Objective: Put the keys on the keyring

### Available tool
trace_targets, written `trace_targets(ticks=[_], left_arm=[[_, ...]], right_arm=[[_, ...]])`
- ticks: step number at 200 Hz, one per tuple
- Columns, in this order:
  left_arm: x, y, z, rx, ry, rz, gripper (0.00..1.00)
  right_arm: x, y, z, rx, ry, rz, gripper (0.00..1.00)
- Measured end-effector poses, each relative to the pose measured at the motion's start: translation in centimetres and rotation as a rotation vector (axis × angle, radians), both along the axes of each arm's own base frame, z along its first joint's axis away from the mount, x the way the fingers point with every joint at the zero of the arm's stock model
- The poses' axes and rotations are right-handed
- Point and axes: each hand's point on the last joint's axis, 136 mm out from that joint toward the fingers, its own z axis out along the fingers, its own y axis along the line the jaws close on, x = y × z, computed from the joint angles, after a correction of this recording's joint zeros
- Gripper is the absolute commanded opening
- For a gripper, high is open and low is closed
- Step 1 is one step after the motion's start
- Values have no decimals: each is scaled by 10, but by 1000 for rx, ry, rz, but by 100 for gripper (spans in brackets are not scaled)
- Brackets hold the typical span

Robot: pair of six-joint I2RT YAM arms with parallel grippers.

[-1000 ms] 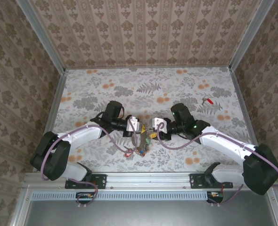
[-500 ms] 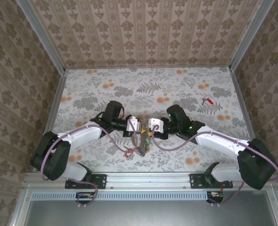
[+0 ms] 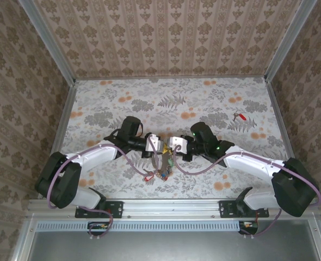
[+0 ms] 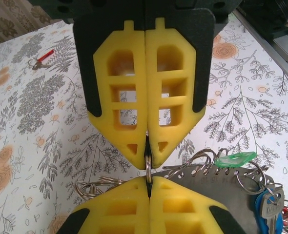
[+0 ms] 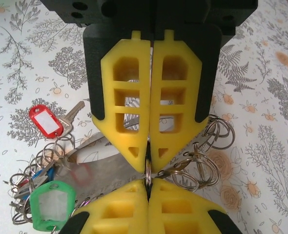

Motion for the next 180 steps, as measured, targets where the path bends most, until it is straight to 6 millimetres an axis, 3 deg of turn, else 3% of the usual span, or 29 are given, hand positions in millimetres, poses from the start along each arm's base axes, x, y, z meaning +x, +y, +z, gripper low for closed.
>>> trace_targets(ticks=[48,87,133,180], left_arm=[[-4,19,24,-47,-3,26,21],[-7,26,15,-38,31,38,21],[-1,21,7,-42,60,45,21],[-3,20,9,-55,87,42,6]], right_arm=[[-8,9,7,157,51,-5,0],[-10,20,29,276,60,25,0],[-10,26,20,283,99,43,0],[-6,26,21,290,84,40,0]])
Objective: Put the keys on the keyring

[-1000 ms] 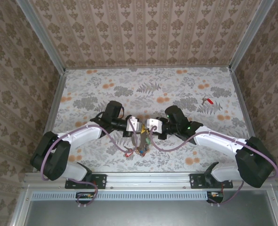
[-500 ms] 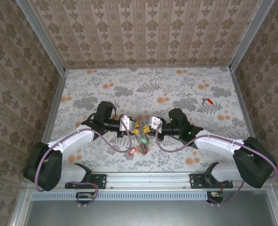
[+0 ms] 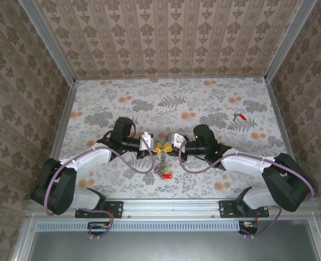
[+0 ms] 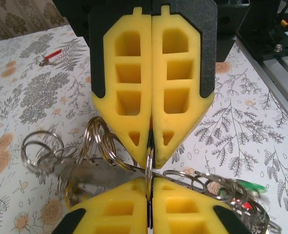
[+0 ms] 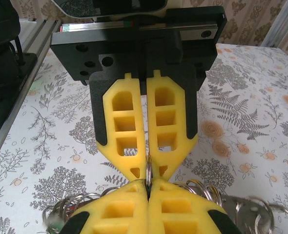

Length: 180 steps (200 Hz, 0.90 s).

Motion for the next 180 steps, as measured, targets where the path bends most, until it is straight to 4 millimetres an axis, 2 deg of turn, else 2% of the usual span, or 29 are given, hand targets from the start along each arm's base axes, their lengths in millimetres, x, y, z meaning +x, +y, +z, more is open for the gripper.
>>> trace_targets(ticks=[24,66,113,136,180], left_arm=[[-1,1,-1,1,10,1,0],[2,4,-1,31,1,33,0],[17,7,4,134,-10,111,0],[19,5,6,187,-23,125,0],[18,2,1,254,-15,132,0]], right_arm=[[0,0,-1,-8,-16,5,0],[3,-2,-6,-51,-84,2,19],[5,-18,-22,-182,-133,-32,25],[4,-25,-21,-217,-166,-42,31],[9,-24,-10,-219,-200,-60,32]])
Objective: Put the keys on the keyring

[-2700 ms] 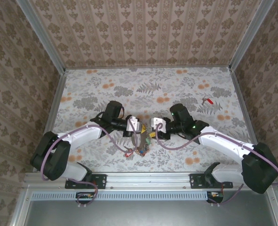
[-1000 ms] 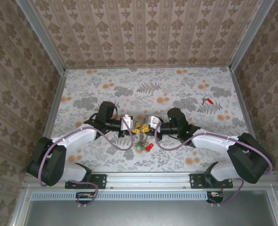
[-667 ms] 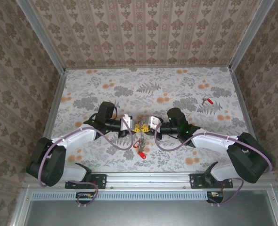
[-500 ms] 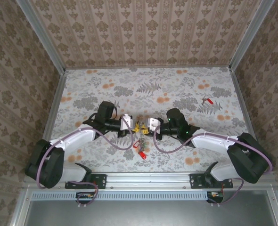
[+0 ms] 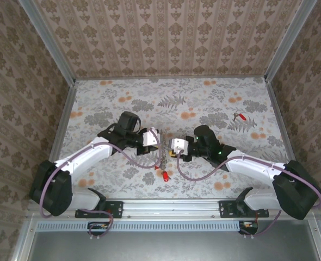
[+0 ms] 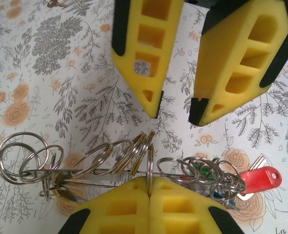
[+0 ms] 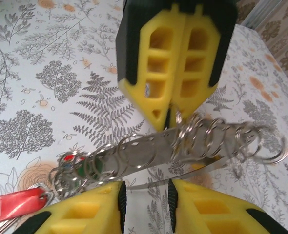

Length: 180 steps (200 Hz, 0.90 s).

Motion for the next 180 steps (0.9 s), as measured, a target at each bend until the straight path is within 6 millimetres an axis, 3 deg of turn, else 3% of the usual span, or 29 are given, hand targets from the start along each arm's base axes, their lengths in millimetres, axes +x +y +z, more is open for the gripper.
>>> trace_targets(ticks=[52,142,180], left_arm=[[1,-3,-3,11,10,-4,0],[2,-11,-7,-13,43,-29,0],[2,-13,-7,-19,53,-38,0]], right_arm=[[2,7,12,37,-36,1,26],[0,9,26,80,-62,14,31],[-4,9,23,84,-43,22,30]])
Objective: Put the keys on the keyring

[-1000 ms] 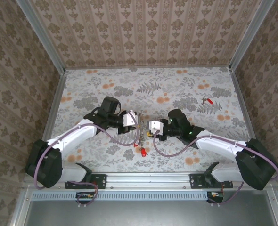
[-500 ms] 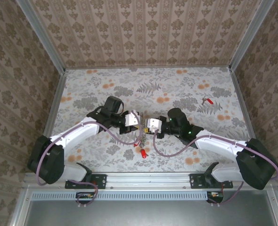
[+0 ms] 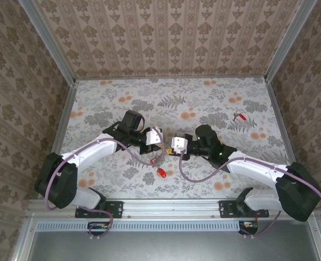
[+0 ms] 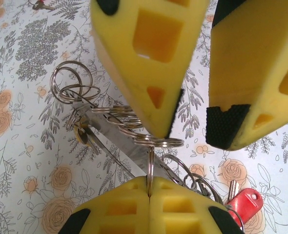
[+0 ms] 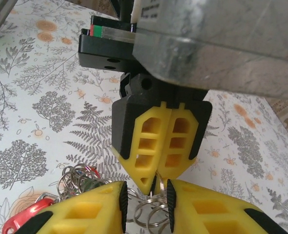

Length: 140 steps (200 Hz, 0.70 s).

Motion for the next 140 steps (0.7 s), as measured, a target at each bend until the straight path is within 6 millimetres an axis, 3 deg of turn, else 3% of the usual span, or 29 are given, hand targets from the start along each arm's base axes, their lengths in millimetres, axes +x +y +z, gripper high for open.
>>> trace_targets(ticks=[25,57,95,140], left_arm=[[-1,-1,0,-12,19,-11,0],[0,-2,2,-27,20,-19,0],[-1,-3,3,-38,12,-36,0],[-3,-3,4,-45,-7,-61,0]], right_arm=[[0,-2,-7,-8,14,-13,33],[21,-14,-13,-20,-24,-168,39],[40,-34,-13,-19,-46,-312,37],[48,-50,-23,-9,14,-389,33]])
